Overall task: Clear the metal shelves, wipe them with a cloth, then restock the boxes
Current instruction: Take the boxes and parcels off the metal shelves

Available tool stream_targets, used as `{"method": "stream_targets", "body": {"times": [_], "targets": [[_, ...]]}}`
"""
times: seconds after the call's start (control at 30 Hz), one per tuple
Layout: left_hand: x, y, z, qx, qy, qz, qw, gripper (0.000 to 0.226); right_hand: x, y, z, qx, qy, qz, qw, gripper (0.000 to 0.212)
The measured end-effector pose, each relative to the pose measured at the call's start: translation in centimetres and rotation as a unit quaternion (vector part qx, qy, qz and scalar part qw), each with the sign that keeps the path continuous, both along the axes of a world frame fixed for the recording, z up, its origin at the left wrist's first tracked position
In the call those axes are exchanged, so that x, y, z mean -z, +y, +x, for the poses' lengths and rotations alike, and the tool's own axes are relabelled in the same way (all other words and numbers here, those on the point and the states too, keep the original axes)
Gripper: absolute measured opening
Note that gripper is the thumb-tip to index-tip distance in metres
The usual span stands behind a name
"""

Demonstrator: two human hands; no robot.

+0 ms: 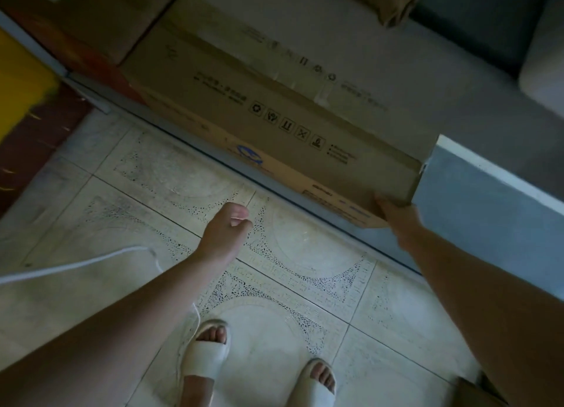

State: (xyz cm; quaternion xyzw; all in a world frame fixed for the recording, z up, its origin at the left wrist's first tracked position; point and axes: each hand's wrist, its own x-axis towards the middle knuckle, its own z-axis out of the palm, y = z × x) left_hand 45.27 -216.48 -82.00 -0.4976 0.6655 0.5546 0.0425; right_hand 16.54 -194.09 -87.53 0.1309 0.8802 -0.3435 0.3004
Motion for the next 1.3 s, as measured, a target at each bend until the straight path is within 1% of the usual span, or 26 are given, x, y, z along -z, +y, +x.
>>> {"method": "stream_targets", "body": {"times": [0.07, 0.17, 0.27, 0.33, 0.37, 0.43, 0.5, 0.57, 0.6, 0.67, 0.7, 0.73, 0.77, 0.8, 0.83, 0.87, 0.9, 0.97, 1.0, 1.03, 1.07, 1.1, 1.17, 1.2, 1.23, 1.3], "targets": [[0.6, 0.6, -1.0, -0.027, 0.014, 0.021, 0.999, 0.018, -0.1, 0.2, 1.0, 0.024, 0.0, -0.019, 1.0, 0.088], [0.4, 1.9, -2.3, -0.045, 0.011, 0.053, 0.998, 0.018, -0.9, 0.3, 3.6, 0.06, 0.001, -0.017, 0.998, 0.083], [-0.1, 3.9, -3.3, -0.021, -0.029, 0.073, 0.997, 0.023, -1.7, 0.9, 7.5, 0.081, -0.046, -0.013, 0.996, 0.082], [-0.7, 5.6, -3.9, 0.003, -0.05, 0.104, 0.993, 0.033, -1.8, 2.0, 11.0, 0.084, -0.08, -0.036, 0.993, 0.074], [-0.9, 6.5, -4.2, 0.003, -0.056, 0.126, 0.99, 0.037, -1.8, 2.5, 13.2, 0.078, -0.102, -0.029, 0.991, 0.067], [-1.5, 8.3, -4.3, -0.024, -0.079, 0.175, 0.981, 0.039, -1.9, 3.2, 17.6, 0.056, -0.166, 0.022, 0.984, 0.062], [-1.8, 9.6, -3.8, -0.071, -0.104, 0.182, 0.975, 0.039, -2.7, 3.3, 20.5, 0.014, -0.22, 0.054, 0.974, 0.055], [-1.7, 10.0, -2.9, -0.13, -0.1, 0.163, 0.973, 0.041, -4.4, 3.5, 20.5, -0.045, -0.24, 0.059, 0.968, 0.038], [-1.6, 10.0, -2.4, -0.149, -0.09, 0.159, 0.972, 0.043, -5.5, 3.6, 19.7, -0.081, -0.262, 0.06, 0.96, 0.033], [-1.4, 9.8, -2.1, -0.157, -0.082, 0.167, 0.97, 0.042, -7.6, 4.3, 17.1, -0.174, -0.305, 0.08, 0.933, 0.04], [-1.3, 9.9, -2.0, -0.158, -0.083, 0.171, 0.969, 0.041, -8.4, 4.6, 15.4, -0.241, -0.285, 0.11, 0.921, 0.04], [-1.2, 10.1, -2.0, -0.159, -0.081, 0.172, 0.969, 0.039, -9.0, 4.7, 13.6, -0.312, -0.213, 0.151, 0.914, 0.035], [-1.0, 10.3, -1.9, -0.159, -0.082, 0.172, 0.969, 0.037, -9.4, 4.4, 11.8, -0.367, -0.111, 0.196, 0.903, 0.029], [-1.0, 10.6, -1.9, -0.155, -0.084, 0.175, 0.969, 0.034, -9.5, 3.9, 9.8, -0.388, 0.001, 0.229, 0.893, 0.027], [-0.9, 11.0, -1.9, -0.152, -0.09, 0.183, 0.967, 0.032, -9.6, 3.0, 7.8, -0.378, 0.087, 0.225, 0.894, 0.022], [-0.7, 11.4, -1.9, -0.151, -0.094, 0.193, 0.965, 0.031, -9.3, 2.3, 5.6, -0.359, 0.143, 0.2, 0.901, 0.024], [-0.5, 11.8, -1.8, -0.149, -0.094, 0.204, 0.963, 0.031, -8.7, 1.5, 3.2, -0.351, 0.165, 0.182, 0.904, 0.041], [-0.2, 12.4, -1.6, -0.144, -0.089, 0.223, 0.96, 0.034, -6.9, 1.1, -0.5, -0.355, 0.127, 0.204, 0.904, 0.083], [-0.1, 12.7, -1.7, -0.147, -0.088, 0.233, 0.957, 0.034, -5.8, 1.4, -1.6, -0.344, 0.096, 0.222, 0.907, 0.098], [0.1, 12.8, -1.7, -0.152, -0.086, 0.247, 0.953, 0.031, -5.0, 2.0, -2.0, -0.328, 0.063, 0.228, 0.915, 0.106], [0.2, 13.0, -1.6, -0.154, -0.086, 0.258, 0.95, 0.022, -4.4, 3.1, -1.6, -0.311, 0.036, 0.216, 0.925, 0.109], [0.1, 13.2, -1.3, -0.15, -0.088, 0.262, 0.949, 0.013, -3.7, 4.4, -0.7, -0.297, 0.022, 0.189, 0.936, 0.107], [0.2, 13.8, -0.7, -0.16, -0.081, 0.259, 0.949, 0.01, -3.7, 6.6, 1.3, -0.275, 0.024, 0.14, 0.951, 0.099], [0.1, 14.2, -0.2, -0.17, -0.082, 0.253, 0.949, 0.01, -4.0, 7.4, 2.2, -0.265, 0.023, 0.13, 0.955, 0.099], [-0.4, 14.8, 0.2, -0.182, -0.083, 0.246, 0.948, 0.013, -4.5, 8.3, 2.8, -0.262, 0.016, 0.129, 0.956, 0.101], [-1.6, 16.0, 1.1, -0.197, -0.069, 0.233, 0.95, 0.034, -5.5, 9.9, 3.7, -0.258, 0.013, 0.135, 0.957, 0.095]]}}
